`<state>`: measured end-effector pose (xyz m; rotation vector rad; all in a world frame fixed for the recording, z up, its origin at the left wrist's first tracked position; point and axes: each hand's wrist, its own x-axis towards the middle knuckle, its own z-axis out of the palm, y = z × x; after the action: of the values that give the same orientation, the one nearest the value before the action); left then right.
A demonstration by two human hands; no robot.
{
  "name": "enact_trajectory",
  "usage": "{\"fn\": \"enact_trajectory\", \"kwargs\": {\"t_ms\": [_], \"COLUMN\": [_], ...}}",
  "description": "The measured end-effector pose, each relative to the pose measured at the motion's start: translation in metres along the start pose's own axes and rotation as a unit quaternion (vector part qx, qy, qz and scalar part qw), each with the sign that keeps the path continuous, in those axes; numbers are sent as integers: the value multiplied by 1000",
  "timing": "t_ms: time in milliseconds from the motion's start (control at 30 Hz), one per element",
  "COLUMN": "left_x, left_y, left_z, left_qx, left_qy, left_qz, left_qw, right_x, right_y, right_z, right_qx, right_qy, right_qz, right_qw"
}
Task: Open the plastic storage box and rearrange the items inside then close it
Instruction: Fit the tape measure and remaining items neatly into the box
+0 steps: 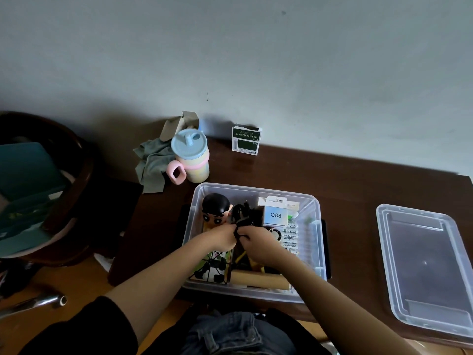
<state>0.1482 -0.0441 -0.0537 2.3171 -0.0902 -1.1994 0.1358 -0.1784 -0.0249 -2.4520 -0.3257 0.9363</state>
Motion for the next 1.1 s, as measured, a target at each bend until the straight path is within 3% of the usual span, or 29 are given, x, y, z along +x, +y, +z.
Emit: {"fn": "enact_trajectory", "kwargs": {"t_ms": [100, 233, 367, 533, 733, 900, 1100], "left_x": [-9, -26, -30, -21, -18, -19, -15], "left_y": [3, 8, 17, 25, 31, 29, 33], "left_z": [-6, -5, 1, 8, 13, 9, 13], "left_qx": [-8, -37, -10, 192, 198, 207, 220], "left_qy": [4, 97, 69, 23, -15, -52, -39], "left_qz": [-10, 64, 72, 26, 5, 39, 30], "left_qw": [1000, 993, 995, 981, 980, 976, 974], "right_x": [-26, -55, -63, -54, -40, -41, -40], "right_y": [18, 51, 67, 65, 63, 68, 66], "right_z": [-17, -43, -47, -29, -17, -14, -12], "right_qx": [54, 63, -43, -138, -207, -202, -252], "right_qy": [58, 130, 63, -4, -14, -80, -58], "right_qz": [17, 58, 74, 61, 67, 36, -10], "right_qw": [997, 988, 994, 989, 976, 976, 966]}}
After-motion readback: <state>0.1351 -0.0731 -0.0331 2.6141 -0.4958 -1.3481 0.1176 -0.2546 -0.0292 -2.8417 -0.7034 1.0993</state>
